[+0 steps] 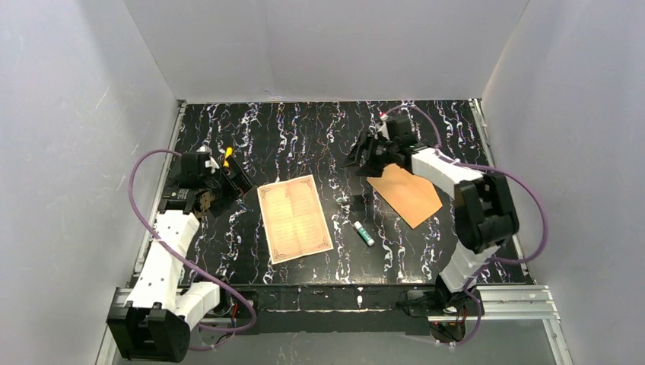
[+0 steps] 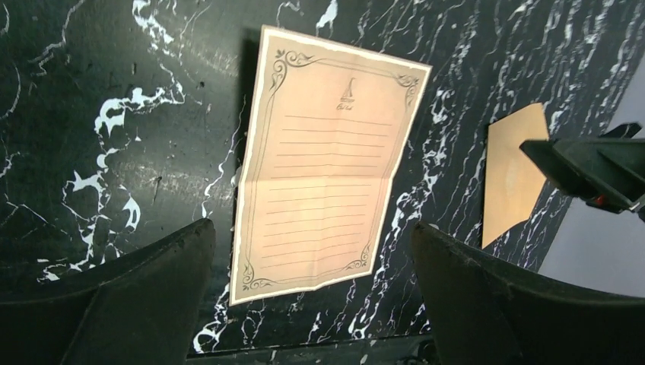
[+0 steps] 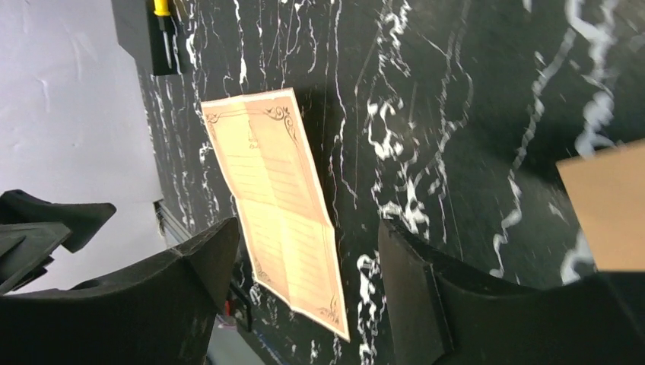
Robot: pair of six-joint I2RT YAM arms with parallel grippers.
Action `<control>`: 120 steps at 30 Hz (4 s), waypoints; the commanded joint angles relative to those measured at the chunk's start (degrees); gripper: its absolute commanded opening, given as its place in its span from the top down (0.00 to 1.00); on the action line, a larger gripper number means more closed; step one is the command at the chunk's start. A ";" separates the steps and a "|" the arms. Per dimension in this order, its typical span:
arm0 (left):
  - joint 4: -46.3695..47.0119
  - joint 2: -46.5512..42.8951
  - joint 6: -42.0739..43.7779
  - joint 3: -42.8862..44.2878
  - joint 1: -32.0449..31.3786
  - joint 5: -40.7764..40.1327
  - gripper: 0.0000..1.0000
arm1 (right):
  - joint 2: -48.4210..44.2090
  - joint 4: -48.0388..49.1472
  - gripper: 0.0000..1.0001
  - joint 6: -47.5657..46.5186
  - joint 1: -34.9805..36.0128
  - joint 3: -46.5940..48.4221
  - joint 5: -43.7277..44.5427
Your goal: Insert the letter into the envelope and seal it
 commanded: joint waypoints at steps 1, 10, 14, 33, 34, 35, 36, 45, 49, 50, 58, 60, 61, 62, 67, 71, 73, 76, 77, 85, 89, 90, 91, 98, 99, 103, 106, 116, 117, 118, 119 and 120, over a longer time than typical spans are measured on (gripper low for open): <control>-0.35 4.89 -1.90 -1.52 0.27 1.40 0.03 | 7.51 3.84 0.28 -5.12 2.68 8.46 1.20; 14.16 23.03 -0.83 -0.48 -0.68 19.15 0.20 | 19.49 15.02 0.35 -1.92 5.43 11.45 -4.57; 16.52 30.01 -1.57 0.55 -1.05 19.08 0.30 | 22.53 17.84 0.35 -1.02 7.53 11.79 -4.83; 6.12 42.29 7.25 7.14 -1.22 9.01 0.34 | 29.92 18.93 0.38 -4.73 11.28 15.81 -7.64; 6.36 42.63 7.15 7.15 -1.23 9.05 0.34 | 31.16 19.28 0.38 -5.11 11.26 15.90 -9.57; 6.25 43.04 7.01 7.27 -1.24 9.24 0.34 | 31.88 19.27 0.38 -5.00 11.24 16.06 -11.74; 5.89 43.38 6.96 7.53 -1.24 9.42 0.34 | 32.47 19.16 0.37 -4.44 11.26 16.12 -12.98; 6.28 44.97 5.89 6.85 -1.56 10.76 0.34 | 32.21 28.05 0.39 0.33 11.59 10.56 -17.91; 6.21 45.32 4.86 6.34 -1.70 9.46 0.35 | 33.08 40.30 0.40 6.92 11.59 7.36 -22.97; 6.50 45.13 4.83 6.13 -1.72 9.22 0.35 | 33.72 42.57 0.43 8.64 11.63 7.24 -24.10; 6.60 42.15 5.95 7.76 -1.68 10.57 0.40 | 35.93 59.25 0.88 19.61 11.52 5.29 -23.07; 5.39 39.34 6.17 11.06 -1.68 11.81 0.39 | 35.00 60.78 0.99 20.65 11.35 5.36 -21.32; 4.21 37.80 6.12 12.85 -1.61 11.98 0.37 | 34.19 60.78 0.99 20.66 11.21 5.37 -19.71; 3.25 36.55 5.97 15.04 -1.59 12.02 0.34 | 33.34 60.33 0.99 20.17 10.93 5.43 -18.35; -0.04 31.77 3.86 22.60 -1.24 13.01 0.15 | 29.17 62.27 0.99 22.08 8.43 4.79 -11.24; -0.14 28.66 2.03 24.47 -1.11 13.42 0.02 | 25.63 65.10 0.99 27.36 6.45 5.36 -4.90; -0.77 27.62 0.78 25.46 -0.98 12.84 0.02 | 23.30 64.88 0.99 29.98 5.73 5.45 -0.03; -1.45 26.27 -2.36 26.69 -0.80 12.87 0.02 | 19.38 65.57 0.99 33.30 4.78 5.34 7.65; -1.17 25.62 -3.99 26.46 -0.79 12.84 0.02 | 18.26 65.65 0.99 34.24 4.66 5.67 9.99; 36.69 19.55 -28.06 4.91 -0.97 23.81 0.02 | 15.47 64.09 0.99 46.84 4.73 11.92 18.41; 39.69 23.23 -38.49 6.26 -1.25 27.12 0.02 | 13.71 62.20 0.99 50.53 4.93 12.06 21.26; 39.69 23.93 -41.91 6.56 -1.43 27.16 0.02 | 13.44 61.97 0.99 50.81 5.03 12.31 21.61; 39.97 24.71 -46.02 6.67 -1.76 27.09 0.02 | 13.24 61.48 0.99 51.03 5.19 12.59 21.80; 36.31 29.01 -63.72 9.51 -6.05 25.55 0.02 | 12.29 60.02 0.99 52.66 6.91 11.88 24.38; 32.56 28.67 -65.18 9.20 -6.44 25.35 0.02 | 12.36 60.20 0.99 53.09 7.06 11.75 24.50; 26.40 26.60 -67.65 6.28 -6.86 21.63 0.02 | 13.27 62.57 0.99 55.27 7.59 11.92 24.52; 31.04 27.58 -70.40 4.22 -7.17 18.17 0.02 | 13.48 63.10 0.99 57.55 8.15 12.20 24.19; 51.03 29.96 -85.00 0.83 -9.23 8.26 0.02 | 11.68 60.40 0.99 62.61 8.67 12.48 25.79; 51.43 30.57 -85.96 1.14 -9.50 8.47 0.02 | 11.72 60.35 0.99 62.87 8.75 12.68 26.02; 52.73 31.03 -87.11 1.10 -9.69 8.53 0.03 | 11.72 60.13 0.99 63.12 8.85 12.76 26.28; 53.96 31.42 -88.83 0.86 -9.94 8.42 0.04 | 11.56 59.61 0.99 63.35 8.97 12.75 26.50; 55.37 31.76 -90.39 0.53 -10.25 8.00 0.05 | 11.33 59.14 0.99 63.72 9.02 12.48 27.01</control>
